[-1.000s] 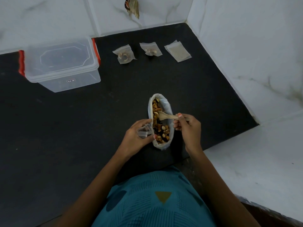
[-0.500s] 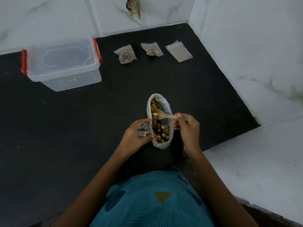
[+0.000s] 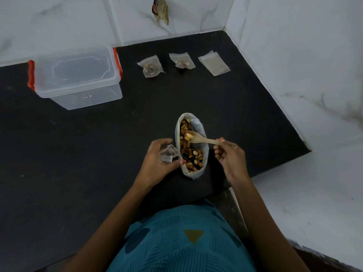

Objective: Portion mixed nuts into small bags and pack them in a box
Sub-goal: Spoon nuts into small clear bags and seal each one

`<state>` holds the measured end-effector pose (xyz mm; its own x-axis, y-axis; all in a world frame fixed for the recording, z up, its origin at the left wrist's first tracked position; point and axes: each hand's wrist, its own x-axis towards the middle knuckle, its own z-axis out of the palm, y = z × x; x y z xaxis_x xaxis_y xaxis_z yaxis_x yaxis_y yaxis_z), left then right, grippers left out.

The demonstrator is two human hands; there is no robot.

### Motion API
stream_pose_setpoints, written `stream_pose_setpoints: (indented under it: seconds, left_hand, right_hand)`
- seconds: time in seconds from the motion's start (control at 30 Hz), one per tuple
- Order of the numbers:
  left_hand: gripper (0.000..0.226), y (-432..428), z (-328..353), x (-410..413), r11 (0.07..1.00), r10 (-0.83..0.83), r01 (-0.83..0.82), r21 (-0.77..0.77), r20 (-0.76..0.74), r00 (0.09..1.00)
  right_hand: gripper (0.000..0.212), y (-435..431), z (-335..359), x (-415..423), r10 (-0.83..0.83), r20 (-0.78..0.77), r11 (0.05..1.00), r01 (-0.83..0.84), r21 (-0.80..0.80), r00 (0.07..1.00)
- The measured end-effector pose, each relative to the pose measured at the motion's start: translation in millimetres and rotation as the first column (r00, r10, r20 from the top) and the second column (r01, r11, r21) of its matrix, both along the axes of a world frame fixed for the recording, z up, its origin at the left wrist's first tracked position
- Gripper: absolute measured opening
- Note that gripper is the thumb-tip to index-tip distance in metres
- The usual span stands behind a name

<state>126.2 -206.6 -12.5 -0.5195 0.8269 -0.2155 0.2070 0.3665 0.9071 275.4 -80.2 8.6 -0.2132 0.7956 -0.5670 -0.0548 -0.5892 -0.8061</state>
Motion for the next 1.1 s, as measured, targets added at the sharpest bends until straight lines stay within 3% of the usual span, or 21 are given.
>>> stream_pose_setpoints:
  seconds: [0.07,0.2,0.37,0.5,0.67,0.9,1.0,1.1]
  left_hand:
    - [0.058,-0.2,0.4,-2.1,1.0,0.007,-0.006,0.022,-0.015,1.0]
    - [0.039,2.0,3.5,-3.7,0.998,-0.014,0.015,0.055,-0.018,1.0]
    - [0.059,5.1,4.3,0.8,0.997,-0.019,0.015,0.074,0.043,0.999]
    - [0.067,8.2,5.4,3.5,0.998,-0.004,0.005,0.07,-0.006,1.0]
    - [0.069,11.7,7.3,5.2,0.994,0.018,-0.013,0.109,-0.045,0.999]
    - [0.071,15.8,6.6,6.6,0.991,0.074,-0.058,0.117,-0.134,0.988]
    - [0.076,18.0,7.0,11.7,0.989,0.048,-0.018,0.147,-0.206,0.977]
    - [0.073,18.2,9.8,16.4,0.986,-0.028,0.058,0.158,-0.18,0.983]
  right_hand:
    - [0.013,2.2,1.9,2.8,-0.007,-0.006,1.0,0.007,-0.01,1.0]
    - [0.014,3.0,7.3,8.2,0.001,-0.005,1.0,-0.001,-0.014,1.0]
    - [0.015,0.1,26.7,12.4,0.008,-0.058,1.0,-0.007,0.005,0.998]
    - [0.015,-6.0,48.5,11.2,0.059,-0.108,0.998,-0.056,0.031,0.992]
    - [0.015,-20.7,63.7,1.7,0.216,-0.016,0.962,-0.21,0.174,0.976]
    - [0.012,-40.6,67.0,-13.6,0.273,0.328,0.743,-0.415,0.525,0.904]
    - [0.008,-48.5,63.3,-22.0,0.286,0.401,0.646,-0.484,0.59,0.87]
    - [0.012,-52.0,60.7,-26.9,0.275,0.475,0.545,-0.542,0.639,0.836]
